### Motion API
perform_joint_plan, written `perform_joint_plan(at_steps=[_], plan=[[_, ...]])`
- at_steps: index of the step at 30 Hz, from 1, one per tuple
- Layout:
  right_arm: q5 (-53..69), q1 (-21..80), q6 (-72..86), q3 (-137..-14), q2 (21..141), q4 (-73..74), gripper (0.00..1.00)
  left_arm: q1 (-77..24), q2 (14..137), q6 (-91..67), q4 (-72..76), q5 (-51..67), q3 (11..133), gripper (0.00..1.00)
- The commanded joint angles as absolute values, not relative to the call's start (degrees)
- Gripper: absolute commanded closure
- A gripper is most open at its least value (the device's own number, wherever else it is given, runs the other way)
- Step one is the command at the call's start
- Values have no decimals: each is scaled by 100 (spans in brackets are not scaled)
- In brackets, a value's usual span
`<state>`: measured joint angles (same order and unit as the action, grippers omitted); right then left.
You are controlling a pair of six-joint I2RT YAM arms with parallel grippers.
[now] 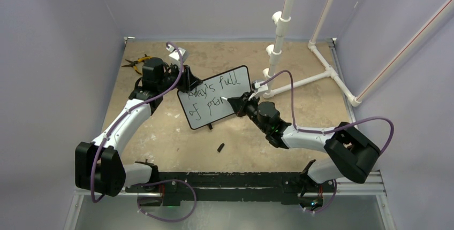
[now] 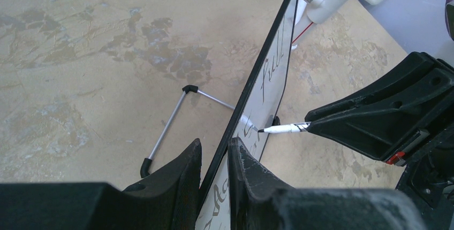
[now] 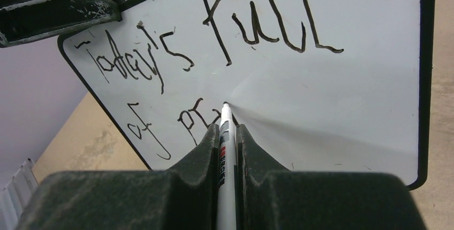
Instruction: Write a sentence on the whiteboard
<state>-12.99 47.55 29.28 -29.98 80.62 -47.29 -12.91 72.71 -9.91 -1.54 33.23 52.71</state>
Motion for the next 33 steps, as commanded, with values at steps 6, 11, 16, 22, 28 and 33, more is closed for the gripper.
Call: perform_joint_plan(at_steps=[6, 11, 16, 22, 28, 33], plan=[[-1721, 4667, 2874, -3085, 8019, -4832, 100, -1371, 7427, -1083, -413, 3252, 5152, 78], [-1768, 4665, 2904, -2968, 7888, -4707, 100, -1371, 7427, -1081, -413, 3256, 5164, 78], [-1700, 4667, 3050, -2806, 7923, -4636, 100, -1377, 7429, -1082, -413, 3253, 5161, 78], [-1661, 4667, 3149, -2651, 7882, -4519, 100, -1380, 7427, -1082, -418, 3255, 5161, 78], [-1657, 4667, 3145, -2653, 7877, -4612, 100, -1380, 7427, -1081, -416, 3242, 5151, 78], [-1597, 4667, 3032, -2905, 7875, -4768, 100, -1380, 7433, -1077, -422, 3231, 5155, 78]])
